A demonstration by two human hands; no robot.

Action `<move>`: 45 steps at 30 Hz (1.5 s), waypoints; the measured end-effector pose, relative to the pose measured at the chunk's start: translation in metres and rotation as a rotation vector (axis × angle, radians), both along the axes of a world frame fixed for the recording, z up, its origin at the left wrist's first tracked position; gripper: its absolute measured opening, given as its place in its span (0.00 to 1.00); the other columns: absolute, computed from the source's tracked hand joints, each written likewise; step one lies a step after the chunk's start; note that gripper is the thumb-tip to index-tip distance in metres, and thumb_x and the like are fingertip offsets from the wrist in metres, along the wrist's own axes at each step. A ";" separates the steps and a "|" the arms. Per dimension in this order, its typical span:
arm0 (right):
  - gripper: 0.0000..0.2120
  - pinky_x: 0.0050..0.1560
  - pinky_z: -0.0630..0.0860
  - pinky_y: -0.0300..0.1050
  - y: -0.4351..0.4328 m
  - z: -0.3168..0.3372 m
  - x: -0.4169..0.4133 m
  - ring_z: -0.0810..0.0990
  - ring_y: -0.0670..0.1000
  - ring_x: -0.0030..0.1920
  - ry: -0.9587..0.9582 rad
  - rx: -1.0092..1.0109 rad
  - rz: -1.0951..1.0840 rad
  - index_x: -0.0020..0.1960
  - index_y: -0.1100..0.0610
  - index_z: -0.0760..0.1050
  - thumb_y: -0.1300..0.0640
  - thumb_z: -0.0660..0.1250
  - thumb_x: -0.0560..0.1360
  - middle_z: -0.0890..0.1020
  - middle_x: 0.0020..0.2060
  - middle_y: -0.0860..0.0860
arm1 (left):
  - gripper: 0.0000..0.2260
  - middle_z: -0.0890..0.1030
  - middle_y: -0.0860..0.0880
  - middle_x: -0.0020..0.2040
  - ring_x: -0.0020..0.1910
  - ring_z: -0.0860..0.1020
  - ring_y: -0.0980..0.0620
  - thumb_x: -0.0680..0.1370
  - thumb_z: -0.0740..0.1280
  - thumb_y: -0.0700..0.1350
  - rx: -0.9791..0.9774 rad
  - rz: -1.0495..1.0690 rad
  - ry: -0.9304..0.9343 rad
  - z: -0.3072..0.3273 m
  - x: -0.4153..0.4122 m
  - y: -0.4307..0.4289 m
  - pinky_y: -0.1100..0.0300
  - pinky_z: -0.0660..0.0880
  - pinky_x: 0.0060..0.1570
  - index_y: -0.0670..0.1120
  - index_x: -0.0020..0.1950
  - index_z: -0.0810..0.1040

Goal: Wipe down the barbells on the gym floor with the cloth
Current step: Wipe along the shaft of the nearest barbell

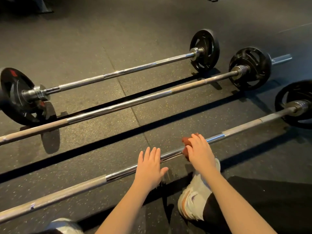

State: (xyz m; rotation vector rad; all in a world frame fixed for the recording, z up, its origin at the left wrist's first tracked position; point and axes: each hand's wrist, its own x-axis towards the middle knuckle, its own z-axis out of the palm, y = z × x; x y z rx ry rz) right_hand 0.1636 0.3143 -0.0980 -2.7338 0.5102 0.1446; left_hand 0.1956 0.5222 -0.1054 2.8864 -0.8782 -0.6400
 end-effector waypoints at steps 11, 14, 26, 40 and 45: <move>0.16 0.75 0.56 0.48 -0.026 0.002 -0.002 0.56 0.52 0.76 0.010 0.049 -0.019 0.70 0.54 0.69 0.54 0.57 0.82 0.63 0.75 0.51 | 0.35 0.46 0.47 0.80 0.78 0.43 0.44 0.80 0.50 0.64 0.012 -0.012 0.010 -0.002 0.001 0.000 0.45 0.42 0.75 0.45 0.79 0.42; 0.15 0.72 0.62 0.50 -0.062 0.005 0.007 0.61 0.54 0.73 0.036 0.030 -0.141 0.67 0.55 0.70 0.54 0.56 0.83 0.59 0.76 0.54 | 0.35 0.46 0.47 0.80 0.78 0.43 0.44 0.80 0.50 0.64 0.016 -0.018 0.030 0.000 0.003 0.000 0.45 0.41 0.75 0.45 0.79 0.42; 0.14 0.69 0.67 0.52 -0.092 0.000 0.010 0.66 0.55 0.69 0.034 -0.126 -0.149 0.64 0.57 0.73 0.54 0.60 0.81 0.67 0.71 0.57 | 0.37 0.44 0.45 0.79 0.77 0.41 0.42 0.80 0.50 0.65 0.099 -0.008 0.145 0.008 0.008 -0.007 0.42 0.41 0.75 0.45 0.79 0.41; 0.16 0.70 0.66 0.55 -0.036 -0.012 0.007 0.63 0.55 0.71 0.017 -0.203 -0.147 0.66 0.53 0.72 0.52 0.58 0.79 0.69 0.68 0.52 | 0.39 0.45 0.46 0.80 0.77 0.42 0.42 0.78 0.50 0.67 0.101 -0.019 0.146 0.005 0.010 -0.005 0.42 0.42 0.75 0.45 0.79 0.41; 0.12 0.68 0.65 0.48 0.009 -0.011 0.007 0.68 0.51 0.67 -0.056 -0.038 0.092 0.60 0.50 0.75 0.52 0.57 0.81 0.75 0.58 0.44 | 0.38 0.46 0.47 0.80 0.78 0.42 0.43 0.79 0.52 0.65 0.058 -0.022 0.169 0.007 0.011 -0.005 0.43 0.42 0.75 0.45 0.79 0.42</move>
